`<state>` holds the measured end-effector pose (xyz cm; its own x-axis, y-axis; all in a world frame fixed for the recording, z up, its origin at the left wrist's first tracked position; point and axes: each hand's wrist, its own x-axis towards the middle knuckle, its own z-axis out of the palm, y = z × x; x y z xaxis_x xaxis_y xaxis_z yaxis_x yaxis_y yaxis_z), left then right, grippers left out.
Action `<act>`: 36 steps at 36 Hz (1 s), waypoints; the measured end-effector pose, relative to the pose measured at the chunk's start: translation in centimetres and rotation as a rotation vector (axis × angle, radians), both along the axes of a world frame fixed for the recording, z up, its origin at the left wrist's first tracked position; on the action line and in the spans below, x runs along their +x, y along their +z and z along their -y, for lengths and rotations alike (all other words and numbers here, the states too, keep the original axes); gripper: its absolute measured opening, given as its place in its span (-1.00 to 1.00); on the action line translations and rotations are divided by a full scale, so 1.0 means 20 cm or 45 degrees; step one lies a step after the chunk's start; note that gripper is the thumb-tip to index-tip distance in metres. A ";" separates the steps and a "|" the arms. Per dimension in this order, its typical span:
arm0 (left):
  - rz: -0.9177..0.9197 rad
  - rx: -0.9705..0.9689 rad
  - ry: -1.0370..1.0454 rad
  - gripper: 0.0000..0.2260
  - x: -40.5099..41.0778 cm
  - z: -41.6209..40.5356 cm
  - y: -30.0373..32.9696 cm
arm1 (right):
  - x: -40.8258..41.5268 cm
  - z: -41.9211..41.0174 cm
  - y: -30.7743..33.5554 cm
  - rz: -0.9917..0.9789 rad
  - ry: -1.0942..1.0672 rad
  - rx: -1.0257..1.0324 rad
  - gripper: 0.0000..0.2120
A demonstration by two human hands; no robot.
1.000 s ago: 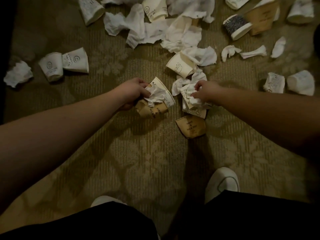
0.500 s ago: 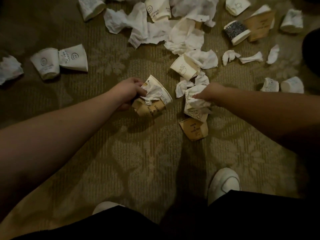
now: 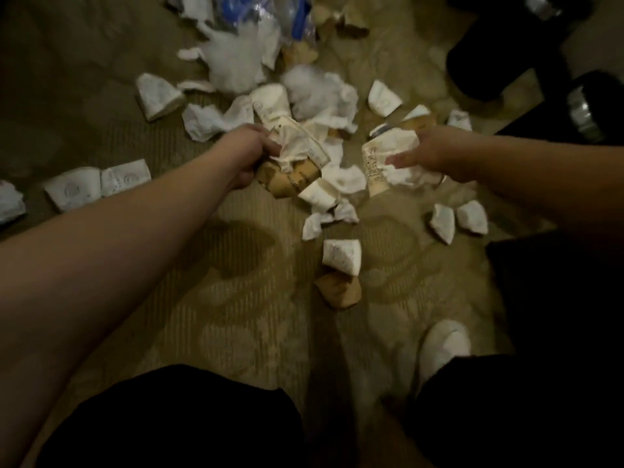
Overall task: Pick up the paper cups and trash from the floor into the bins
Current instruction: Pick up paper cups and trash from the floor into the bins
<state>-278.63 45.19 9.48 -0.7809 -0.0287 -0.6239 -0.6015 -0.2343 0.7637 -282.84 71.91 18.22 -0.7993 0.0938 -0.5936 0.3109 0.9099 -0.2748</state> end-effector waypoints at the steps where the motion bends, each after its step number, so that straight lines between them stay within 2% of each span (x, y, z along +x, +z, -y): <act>1: -0.027 -0.001 -0.001 -0.75 -0.04 -0.04 0.04 | -0.02 -0.04 0.07 -0.017 -0.004 0.003 -0.42; 3: -0.089 -0.006 -0.008 -0.74 -0.12 -0.12 0.13 | -0.09 -0.14 0.19 -0.044 -0.038 -0.023 -0.54; 12: -0.283 0.028 -0.050 -0.74 -0.51 -0.68 0.50 | -0.35 -0.75 0.54 -0.299 -0.052 -0.007 -0.63; 13: -0.295 0.012 -0.051 -0.74 -0.55 -0.75 0.53 | -0.37 -0.81 0.57 -0.307 -0.049 -0.010 -0.61; 16: -0.351 0.015 -0.061 -0.73 -0.64 -0.99 0.65 | -0.46 -1.01 0.66 -0.350 -0.019 -0.050 -0.38; 17: -0.371 0.011 -0.066 -0.71 -0.67 -1.07 0.70 | -0.49 -1.08 0.69 -0.360 -0.023 -0.083 -0.37; 20: -0.424 -0.026 -0.103 -0.64 -0.77 -1.29 0.82 | -0.57 -1.29 0.79 -0.383 -0.065 -0.171 -0.52; 24: -0.495 -0.071 -0.153 -0.64 -0.92 -1.59 0.93 | -0.67 -1.56 0.90 -0.424 -0.095 -0.207 -0.47; 27: -0.514 -0.085 -0.179 -0.66 -1.03 -1.84 0.97 | -0.74 -1.75 0.95 -0.466 -0.145 -0.179 -0.53; 30: -0.515 -0.155 -0.223 -0.65 -1.12 -2.08 0.98 | -0.81 -1.94 0.95 -0.470 -0.162 -0.090 -0.43; 36: -0.485 -0.284 -0.318 -0.57 -1.30 -2.56 0.87 | -0.93 -2.26 0.89 -0.404 -0.170 0.145 -0.34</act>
<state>-304.57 96.33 26.81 -0.9520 0.0879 -0.2933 -0.2873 0.0749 0.9549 -301.40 117.03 35.99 -0.9183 0.2610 -0.2977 0.3445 0.8974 -0.2757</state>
